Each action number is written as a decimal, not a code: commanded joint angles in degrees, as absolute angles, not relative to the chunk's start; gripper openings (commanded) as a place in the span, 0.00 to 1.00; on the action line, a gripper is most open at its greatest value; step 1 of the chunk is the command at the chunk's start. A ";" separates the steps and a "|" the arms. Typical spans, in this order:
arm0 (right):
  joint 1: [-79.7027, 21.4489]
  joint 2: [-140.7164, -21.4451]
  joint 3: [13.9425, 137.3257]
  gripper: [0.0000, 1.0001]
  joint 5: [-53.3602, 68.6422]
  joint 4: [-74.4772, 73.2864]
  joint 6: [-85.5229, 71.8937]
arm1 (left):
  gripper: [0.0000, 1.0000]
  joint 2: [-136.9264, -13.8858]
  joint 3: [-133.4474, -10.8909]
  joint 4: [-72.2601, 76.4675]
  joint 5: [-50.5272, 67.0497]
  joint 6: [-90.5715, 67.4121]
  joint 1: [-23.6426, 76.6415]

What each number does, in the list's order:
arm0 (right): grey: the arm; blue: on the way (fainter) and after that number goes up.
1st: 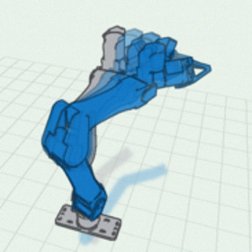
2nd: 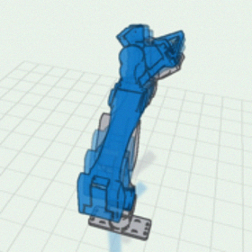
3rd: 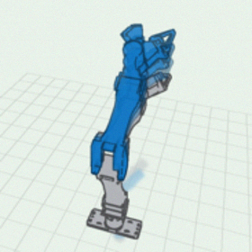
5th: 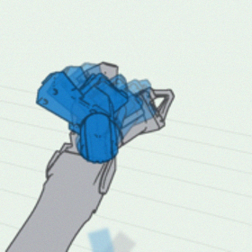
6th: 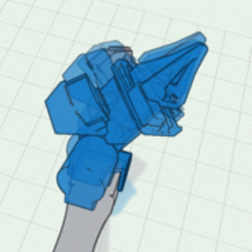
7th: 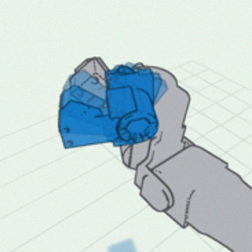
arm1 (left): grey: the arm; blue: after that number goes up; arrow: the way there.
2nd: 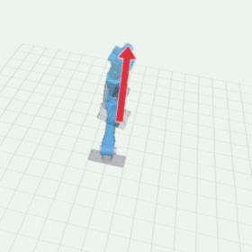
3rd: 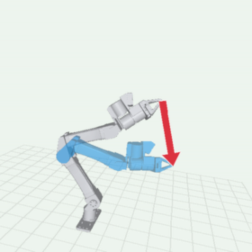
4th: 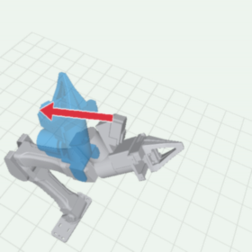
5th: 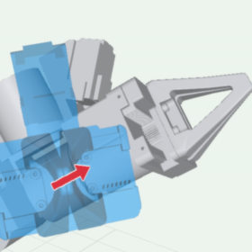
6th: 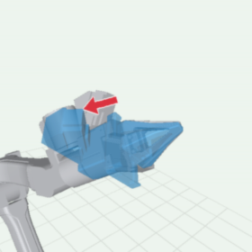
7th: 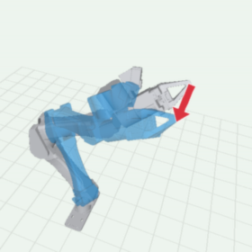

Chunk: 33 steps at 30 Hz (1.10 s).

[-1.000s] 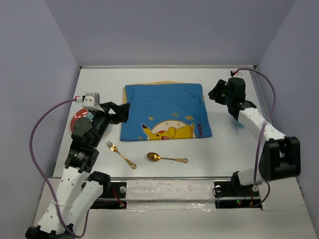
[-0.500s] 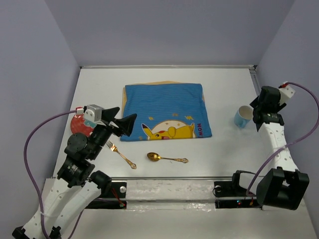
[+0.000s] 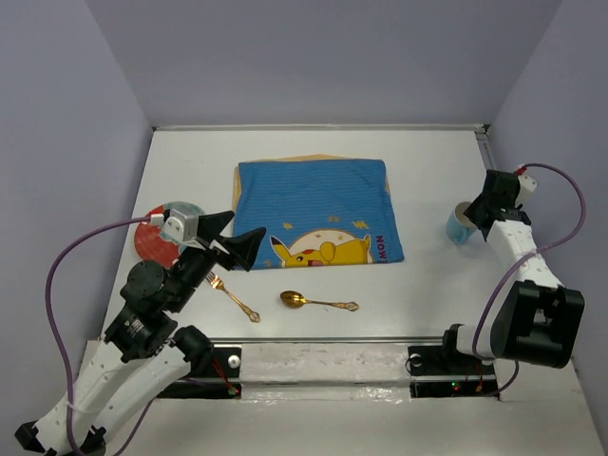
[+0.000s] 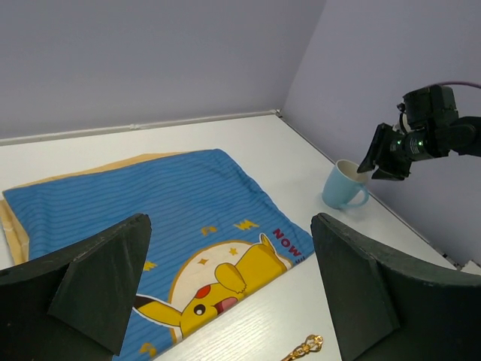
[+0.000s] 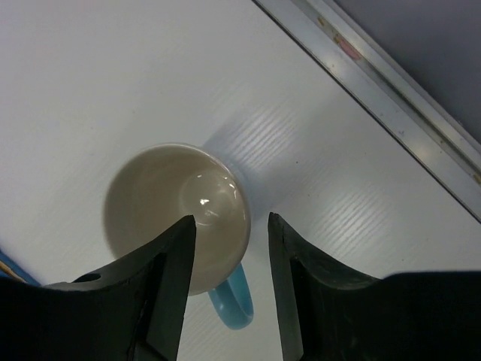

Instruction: Set the dinner table for one person

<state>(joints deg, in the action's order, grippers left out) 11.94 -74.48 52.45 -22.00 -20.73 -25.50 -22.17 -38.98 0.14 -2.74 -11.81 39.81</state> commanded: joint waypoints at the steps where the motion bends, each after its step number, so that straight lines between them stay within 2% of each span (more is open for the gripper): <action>1: 12.56 -75.58 50.63 0.48 -22.41 -18.02 -26.63 | 0.99 -21.53 -39.90 1.67 -3.78 -10.28 40.25; 7: 12.57 -77.78 48.87 0.45 -22.33 -16.18 -27.25 | 0.99 -22.06 -39.90 1.76 -3.96 -10.20 40.34; 8: 12.57 -78.04 48.61 0.32 -22.06 -15.74 -27.25 | 0.99 -22.15 -39.90 1.67 -3.96 -10.20 40.34; 10: 12.57 -77.87 48.43 0.14 -22.32 -15.29 -27.25 | 0.99 -22.32 -39.90 1.67 -4.13 -10.20 40.34; 11: 12.57 -76.57 48.51 0.02 -22.50 -15.03 -26.90 | 0.99 -22.41 -39.82 1.67 -4.30 -10.20 40.34; 12: 12.57 -76.55 48.69 0.00 -22.67 -15.03 -26.20 | 0.99 -22.50 -39.81 1.67 -4.39 -10.11 40.34; 17: 11.17 -68.65 55.18 0.00 -22.68 -15.21 -22.15 | 0.99 -23.47 -39.73 1.84 -4.31 -10.11 40.17; 20: 5.29 -68.99 60.36 0.00 -18.73 -15.03 -20.39 | 0.99 -23.91 -39.64 1.85 -4.48 -9.93 39.82; 24: -3.68 -76.61 70.64 0.00 -16.44 -16.26 -18.72 | 0.99 -24.43 -39.55 1.85 -4.92 -9.84 38.76; 33: -11.94 -98.40 93.23 0.00 -8.44 -19.94 -16.70 | 0.99 -26.10 -39.20 1.93 -6.94 -9.76 37.27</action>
